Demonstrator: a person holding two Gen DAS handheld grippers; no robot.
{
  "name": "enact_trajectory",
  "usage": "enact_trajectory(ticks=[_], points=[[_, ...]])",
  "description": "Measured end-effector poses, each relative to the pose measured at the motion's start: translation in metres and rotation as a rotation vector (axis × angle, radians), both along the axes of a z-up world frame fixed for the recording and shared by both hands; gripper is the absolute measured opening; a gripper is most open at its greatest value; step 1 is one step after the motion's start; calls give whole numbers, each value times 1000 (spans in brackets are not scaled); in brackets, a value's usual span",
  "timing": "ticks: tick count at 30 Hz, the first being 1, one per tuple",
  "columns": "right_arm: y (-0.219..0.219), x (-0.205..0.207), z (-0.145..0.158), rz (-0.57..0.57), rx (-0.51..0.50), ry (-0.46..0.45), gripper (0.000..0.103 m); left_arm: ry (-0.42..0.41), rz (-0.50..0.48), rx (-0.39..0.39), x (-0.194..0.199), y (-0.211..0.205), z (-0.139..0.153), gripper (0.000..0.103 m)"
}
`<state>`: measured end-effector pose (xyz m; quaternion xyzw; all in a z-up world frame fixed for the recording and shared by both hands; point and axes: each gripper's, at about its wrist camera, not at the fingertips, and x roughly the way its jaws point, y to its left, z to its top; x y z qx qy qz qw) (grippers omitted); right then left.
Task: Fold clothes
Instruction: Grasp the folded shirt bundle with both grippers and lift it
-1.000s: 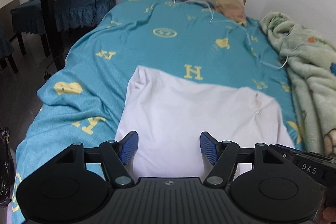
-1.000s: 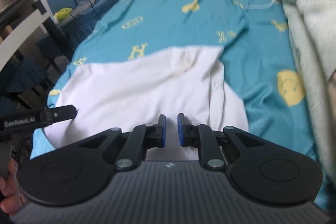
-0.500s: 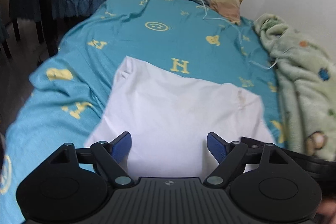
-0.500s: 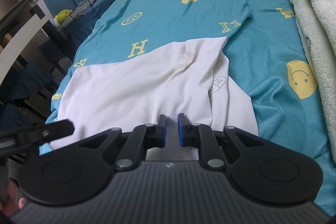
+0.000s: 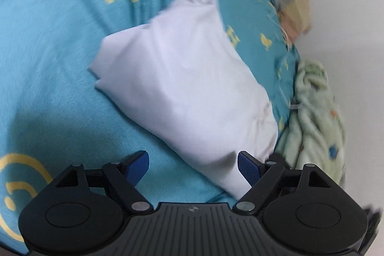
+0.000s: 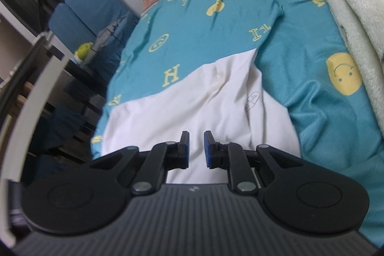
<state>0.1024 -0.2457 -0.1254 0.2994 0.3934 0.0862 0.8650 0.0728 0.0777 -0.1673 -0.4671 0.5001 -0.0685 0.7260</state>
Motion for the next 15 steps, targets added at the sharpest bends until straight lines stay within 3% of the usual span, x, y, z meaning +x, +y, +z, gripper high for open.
enact_trajectory(ticks=[5, 10, 12, 15], points=[[0, -12, 1, 23, 222, 23, 17, -25, 151, -78, 1, 22, -9, 71], [18, -20, -19, 41, 513, 110, 18, -39, 203, -112, 3, 27, -12, 41], [27, -21, -30, 30, 572, 168, 24, -71, 201, -107, 5, 26, -7, 32], [34, -22, -48, -15, 658, 230, 45, -136, 189, -108, 6, 22, 6, 23]])
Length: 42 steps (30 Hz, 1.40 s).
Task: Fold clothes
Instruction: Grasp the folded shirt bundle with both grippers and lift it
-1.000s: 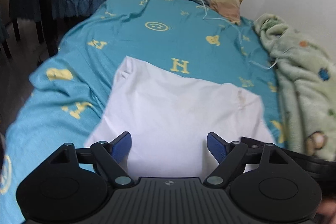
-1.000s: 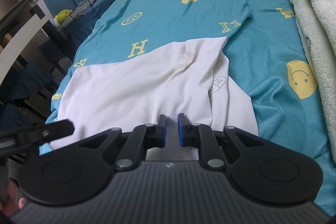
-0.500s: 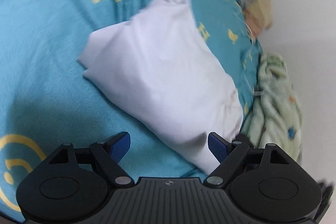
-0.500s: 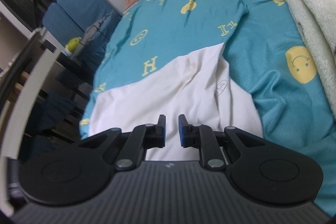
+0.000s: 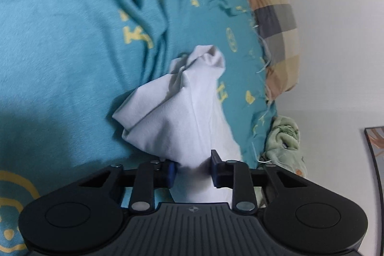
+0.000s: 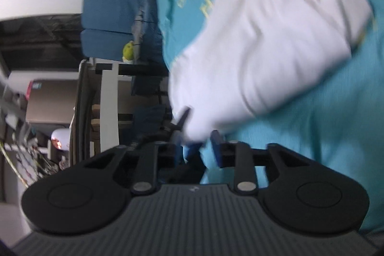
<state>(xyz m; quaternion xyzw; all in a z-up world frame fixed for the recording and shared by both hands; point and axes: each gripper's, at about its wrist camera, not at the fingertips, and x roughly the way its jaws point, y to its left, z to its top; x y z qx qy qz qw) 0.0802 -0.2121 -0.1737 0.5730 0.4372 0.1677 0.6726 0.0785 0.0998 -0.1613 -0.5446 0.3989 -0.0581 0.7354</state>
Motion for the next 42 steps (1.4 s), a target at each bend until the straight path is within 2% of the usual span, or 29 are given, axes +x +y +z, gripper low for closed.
enact_trajectory(ticks=[2, 3, 8, 11, 12, 13, 14, 15, 16, 19, 21, 25, 27, 29, 30, 33, 37, 42], points=[[0, -1, -12, -37, 51, 46, 67, -36, -1, -9, 1, -2, 6, 21], [-5, -1, -17, -77, 70, 66, 70, -47, 0, -14, 2, -2, 8, 21], [-37, -5, -37, -303, 137, 114, 70, -43, 18, -60, 7, -1, 6, 20], [-45, -1, -40, -360, 124, 110, 69, -30, 24, -74, 8, 1, 1, 21], [-45, 1, -39, -366, 106, 107, 68, -21, 26, -80, 8, 3, -2, 23], [-44, 3, -37, -367, 82, 99, 62, -5, 31, -86, 8, 4, -5, 30], [-42, 5, -34, -363, 54, 94, 55, 11, 36, -92, 8, 5, -8, 34], [-40, 6, -33, -356, 24, 92, 49, 28, 41, -98, 7, 6, -12, 43], [-39, 6, -32, -351, 2, 89, 38, 44, 40, -95, 8, 6, -15, 51], [-37, 5, -32, -342, -29, 79, 26, 78, 25, -79, 10, 5, -22, 63], [-36, 5, -32, -337, -49, 69, 23, 92, 5, -67, 13, 2, -27, 67], [-37, 6, -27, -331, -76, 38, 20, 114, 3, -66, 13, 1, -36, 64], [-38, 6, -26, -330, -84, 32, 19, 108, 13, -77, 11, 5, -38, 53], [-38, 5, -25, -327, -95, 27, 18, 97, 7, -72, 12, 4, -37, 48], [-39, 4, -25, -325, -100, 25, 18, 89, -8, -49, 14, 3, -33, 38], [-39, 3, -24, -322, -116, 18, 18, 62, -30, 0, 14, 1, -23, 29], [-40, -1, -22, -325, -128, 8, 18, 36, -46, 33, 16, -1, -14, 26], [-40, -3, -20, -330, -133, 2, 18, 30, -44, 19, 15, -1, -11, 25]])
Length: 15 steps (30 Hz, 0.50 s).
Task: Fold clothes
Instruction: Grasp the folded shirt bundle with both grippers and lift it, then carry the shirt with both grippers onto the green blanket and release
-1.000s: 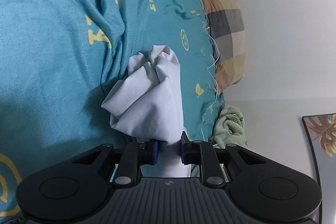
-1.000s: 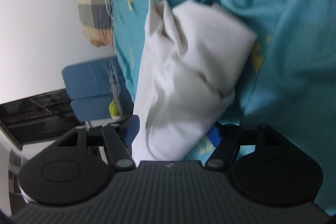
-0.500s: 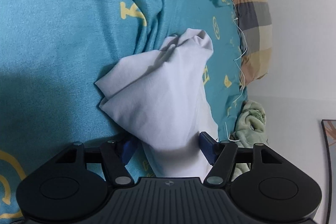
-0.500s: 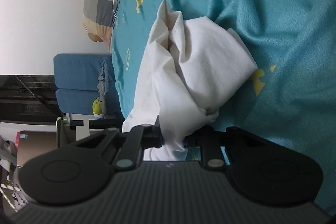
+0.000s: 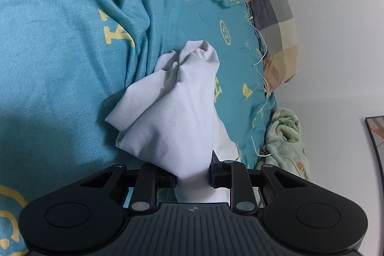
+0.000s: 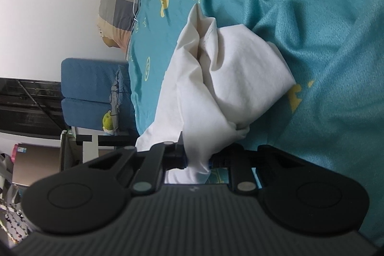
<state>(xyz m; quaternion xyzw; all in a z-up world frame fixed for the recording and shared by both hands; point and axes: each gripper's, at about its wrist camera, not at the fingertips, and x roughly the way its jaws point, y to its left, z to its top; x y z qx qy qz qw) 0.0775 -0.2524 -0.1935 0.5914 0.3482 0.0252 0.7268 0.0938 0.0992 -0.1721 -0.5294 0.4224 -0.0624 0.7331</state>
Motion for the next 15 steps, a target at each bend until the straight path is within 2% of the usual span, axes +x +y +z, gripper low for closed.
enact_trajectory(ticks=[6, 9, 15], points=[[1, 1, 6, -3, 2, -1, 18, -31, -8, 3, 2, 3, 7, 23], [4, 5, 19, 7, 2, -5, 17, -35, 7, -43, -1, 9, 15, 22], [0, -9, 68, -4, 40, -95, 16, -73, 40, -191, -15, 17, 55, 22]])
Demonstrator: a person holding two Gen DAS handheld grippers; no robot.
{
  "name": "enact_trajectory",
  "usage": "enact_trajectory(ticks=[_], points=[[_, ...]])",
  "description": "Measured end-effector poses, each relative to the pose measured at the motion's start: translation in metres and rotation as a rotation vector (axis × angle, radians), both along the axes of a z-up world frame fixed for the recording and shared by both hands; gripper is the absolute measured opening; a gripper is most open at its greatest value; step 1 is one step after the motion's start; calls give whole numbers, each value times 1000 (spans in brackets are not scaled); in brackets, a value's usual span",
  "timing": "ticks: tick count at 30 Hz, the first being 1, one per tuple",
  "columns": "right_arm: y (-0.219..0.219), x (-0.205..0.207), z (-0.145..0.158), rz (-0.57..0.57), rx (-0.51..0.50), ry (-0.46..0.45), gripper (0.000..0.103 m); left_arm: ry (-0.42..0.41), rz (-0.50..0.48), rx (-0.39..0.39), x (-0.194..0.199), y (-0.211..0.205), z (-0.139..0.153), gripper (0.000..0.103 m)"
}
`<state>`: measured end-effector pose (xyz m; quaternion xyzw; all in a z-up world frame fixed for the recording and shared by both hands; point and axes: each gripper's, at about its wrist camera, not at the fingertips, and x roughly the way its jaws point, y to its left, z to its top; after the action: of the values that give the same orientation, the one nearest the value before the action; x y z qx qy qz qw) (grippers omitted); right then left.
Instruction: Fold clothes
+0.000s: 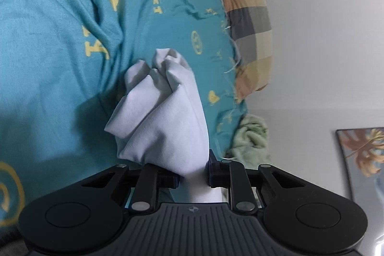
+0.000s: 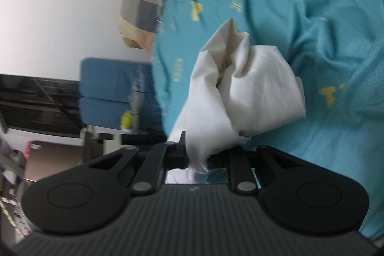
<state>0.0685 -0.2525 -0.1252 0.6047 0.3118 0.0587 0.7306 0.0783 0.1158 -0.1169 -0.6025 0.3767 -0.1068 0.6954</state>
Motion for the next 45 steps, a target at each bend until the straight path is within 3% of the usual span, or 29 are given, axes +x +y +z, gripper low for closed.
enact_trajectory(ticks=[1, 4, 10, 12, 17, 20, 22, 24, 29, 33, 36, 40, 42, 44, 45], points=[[-4, -4, 9, -7, 10, -19, 16, -4, 0, -39, 1, -3, 8, 21], [-29, -12, 43, -32, 12, -83, 16, -33, -34, -61, 7, -32, 41, 21], [-125, -23, 111, -153, -30, -155, 16, -122, -198, -35, 58, -149, 111, 21], [-167, -22, 140, -204, -83, -184, 16, -150, -263, -38, 83, -198, 132, 21], [-268, -25, 210, -338, -227, -299, 16, -279, -410, -129, 144, -324, 175, 21], [-315, -35, 235, -396, -337, -365, 16, -391, -479, -170, 151, -390, 183, 22], [-339, -44, 233, -422, -400, -361, 16, -443, -523, -144, 133, -423, 171, 22], [-358, -54, 216, -443, -451, -292, 16, -458, -570, -116, 114, -451, 149, 22], [-385, -68, 135, -433, -422, 7, 17, -276, -696, -35, 84, -483, 60, 22], [-381, -72, 104, -419, -397, 86, 16, -233, -724, 5, 72, -477, 29, 29], [-379, -71, 106, -417, -383, 86, 18, -251, -764, 66, 69, -474, 34, 37], [-371, -82, 120, -420, -401, 119, 27, -290, -797, 184, 52, -463, 60, 83], [-360, -103, 130, -431, -435, 127, 34, -325, -808, 261, 43, -453, 76, 85], [-349, -122, 141, -435, -470, 110, 49, -352, -809, 338, 38, -438, 97, 95], [-342, -130, 148, -435, -492, 103, 52, -366, -803, 363, 34, -434, 105, 100]])
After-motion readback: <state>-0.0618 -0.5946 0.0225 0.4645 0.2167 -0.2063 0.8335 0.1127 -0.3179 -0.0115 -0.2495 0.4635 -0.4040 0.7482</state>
